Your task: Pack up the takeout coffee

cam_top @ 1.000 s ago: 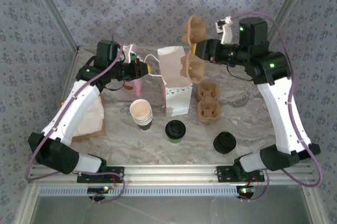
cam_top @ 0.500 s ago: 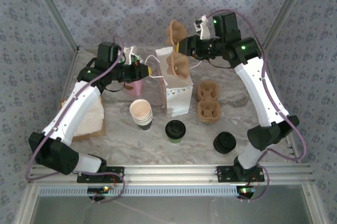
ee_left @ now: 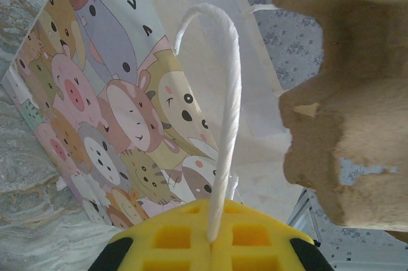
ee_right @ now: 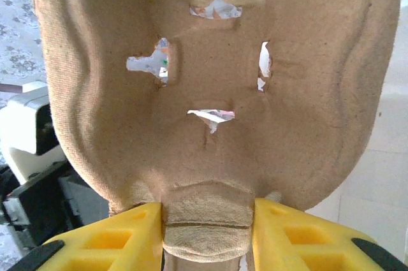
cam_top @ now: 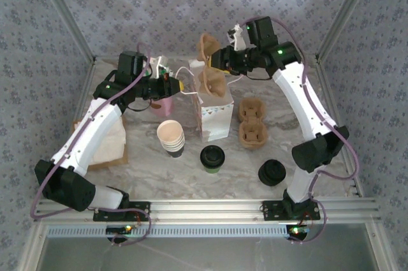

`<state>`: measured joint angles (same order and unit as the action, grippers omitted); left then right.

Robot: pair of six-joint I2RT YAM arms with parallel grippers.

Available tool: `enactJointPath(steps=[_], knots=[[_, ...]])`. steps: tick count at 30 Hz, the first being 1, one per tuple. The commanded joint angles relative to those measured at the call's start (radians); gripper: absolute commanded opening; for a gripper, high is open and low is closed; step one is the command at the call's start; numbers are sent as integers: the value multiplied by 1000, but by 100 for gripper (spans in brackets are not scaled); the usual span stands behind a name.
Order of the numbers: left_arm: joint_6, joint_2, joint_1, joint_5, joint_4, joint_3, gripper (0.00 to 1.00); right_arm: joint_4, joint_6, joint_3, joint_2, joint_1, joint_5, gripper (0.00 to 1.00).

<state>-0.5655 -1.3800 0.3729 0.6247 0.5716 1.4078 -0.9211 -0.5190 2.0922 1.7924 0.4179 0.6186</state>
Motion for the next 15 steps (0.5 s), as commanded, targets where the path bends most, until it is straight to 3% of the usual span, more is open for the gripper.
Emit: enactJointPath(steps=[1,15], knots=[[26,28,-3,21,-11,3,0,-54,36,44,30,10,27,40],[27,27,-3,18,-4,11,0,-192,101,85,86,14,-1,40]])
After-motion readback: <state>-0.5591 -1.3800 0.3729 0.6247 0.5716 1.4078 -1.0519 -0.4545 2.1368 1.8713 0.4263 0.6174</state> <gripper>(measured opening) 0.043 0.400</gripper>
